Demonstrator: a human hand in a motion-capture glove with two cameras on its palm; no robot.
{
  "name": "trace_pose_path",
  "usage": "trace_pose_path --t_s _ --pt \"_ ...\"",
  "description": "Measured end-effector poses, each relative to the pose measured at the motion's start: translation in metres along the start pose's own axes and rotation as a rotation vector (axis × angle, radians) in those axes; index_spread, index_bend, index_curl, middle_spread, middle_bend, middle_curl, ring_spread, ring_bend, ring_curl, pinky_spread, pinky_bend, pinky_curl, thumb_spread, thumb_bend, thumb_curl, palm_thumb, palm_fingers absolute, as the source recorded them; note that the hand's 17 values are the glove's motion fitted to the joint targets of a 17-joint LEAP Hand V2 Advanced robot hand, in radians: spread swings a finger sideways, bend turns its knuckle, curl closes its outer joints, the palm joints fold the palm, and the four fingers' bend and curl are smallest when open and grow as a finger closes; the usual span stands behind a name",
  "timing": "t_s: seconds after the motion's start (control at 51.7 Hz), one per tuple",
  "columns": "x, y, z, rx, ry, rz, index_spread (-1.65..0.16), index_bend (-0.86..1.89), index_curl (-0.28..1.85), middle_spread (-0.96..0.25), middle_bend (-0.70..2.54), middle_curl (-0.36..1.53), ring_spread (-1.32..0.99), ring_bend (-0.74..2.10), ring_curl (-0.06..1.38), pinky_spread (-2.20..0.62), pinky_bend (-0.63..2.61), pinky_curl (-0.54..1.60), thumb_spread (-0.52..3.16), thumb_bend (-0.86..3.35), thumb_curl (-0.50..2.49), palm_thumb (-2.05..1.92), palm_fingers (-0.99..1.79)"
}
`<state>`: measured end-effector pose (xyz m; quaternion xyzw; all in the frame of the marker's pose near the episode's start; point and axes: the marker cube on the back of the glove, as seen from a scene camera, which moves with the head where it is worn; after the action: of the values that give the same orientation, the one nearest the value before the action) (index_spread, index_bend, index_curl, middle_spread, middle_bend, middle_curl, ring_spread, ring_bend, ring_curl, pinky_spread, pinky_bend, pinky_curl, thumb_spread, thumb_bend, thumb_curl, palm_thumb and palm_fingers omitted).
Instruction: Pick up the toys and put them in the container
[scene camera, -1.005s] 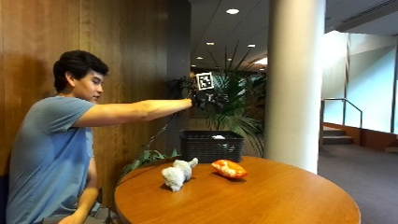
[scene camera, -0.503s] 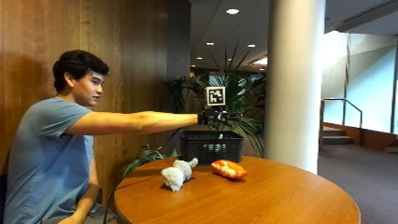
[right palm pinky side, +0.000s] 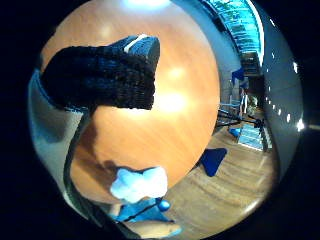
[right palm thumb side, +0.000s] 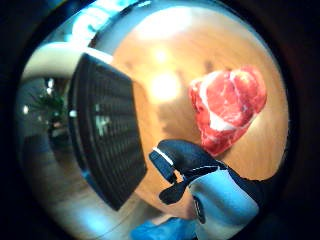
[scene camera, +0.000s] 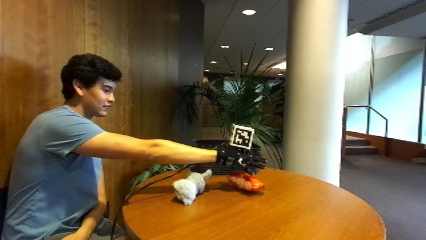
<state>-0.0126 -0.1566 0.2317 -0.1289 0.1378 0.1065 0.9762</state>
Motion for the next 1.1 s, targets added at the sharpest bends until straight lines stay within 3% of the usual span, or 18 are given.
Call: trace_pose_path --t_s 0.058,0.232,0.367,0.464,0.522,0.561,0.599,0.677,0.851,1.102 --pt "0.002 -0.007 0.018 -0.047 0.014 0.089 -0.28 0.09 0.14 0.08 0.1 0.28 0.09 0.26 0.29 0.07 1.49 0.35 1.06 -0.02 0.33 0.02 -0.29" --pt "0.0 -0.012 0.055 -0.166 -0.047 0.064 -0.28 0.04 0.12 0.09 0.09 0.24 0.1 0.26 0.3 0.06 1.52 0.36 1.12 0.04 0.34 0.15 -0.28" --pt "0.001 -0.018 0.066 -0.137 -0.166 0.085 -0.27 0.07 0.12 0.11 0.09 0.21 0.11 0.26 0.3 0.04 1.56 0.37 1.23 0.13 0.36 0.33 -0.25" --pt "0.002 -0.02 0.066 -0.107 -0.188 0.078 -0.29 0.24 0.17 0.14 0.13 0.2 0.09 0.54 0.37 -0.05 1.41 0.33 1.32 0.23 0.4 0.49 0.15" --pt "0.006 -0.021 0.062 -0.084 -0.22 0.092 -0.29 0.25 0.19 0.14 0.12 0.19 0.08 0.64 0.39 -0.08 1.36 0.31 1.35 0.25 0.41 0.53 0.2" --pt "0.011 -0.02 0.063 -0.08 -0.173 0.108 -0.29 0.28 0.19 0.13 0.21 0.21 0.0 0.81 0.43 -0.16 1.27 0.28 1.37 0.3 0.44 0.61 0.51" --pt "0.015 -0.018 0.064 -0.081 -0.136 0.121 -0.28 0.27 0.2 0.13 0.21 0.22 -0.04 0.86 0.43 -0.2 1.22 0.25 1.38 0.32 0.46 0.64 0.57" --pt "0.001 -0.016 0.062 -0.073 -0.243 0.089 -0.28 0.26 0.23 0.08 0.32 0.26 -0.15 0.94 0.48 -0.29 1.14 0.26 1.31 0.34 0.51 0.73 0.72" --pt "0.002 -0.006 0.056 -0.001 -0.162 0.109 -0.29 0.27 0.27 -0.09 0.51 0.36 -0.32 1.03 0.53 -0.38 1.07 0.29 1.09 0.36 0.62 0.88 1.02" --pt "0.017 0.017 -0.019 0.102 -0.063 0.115 -0.32 0.3 0.35 -0.25 0.52 0.42 -0.43 0.96 0.55 -0.42 1.12 0.38 0.77 0.26 0.74 0.81 0.88"
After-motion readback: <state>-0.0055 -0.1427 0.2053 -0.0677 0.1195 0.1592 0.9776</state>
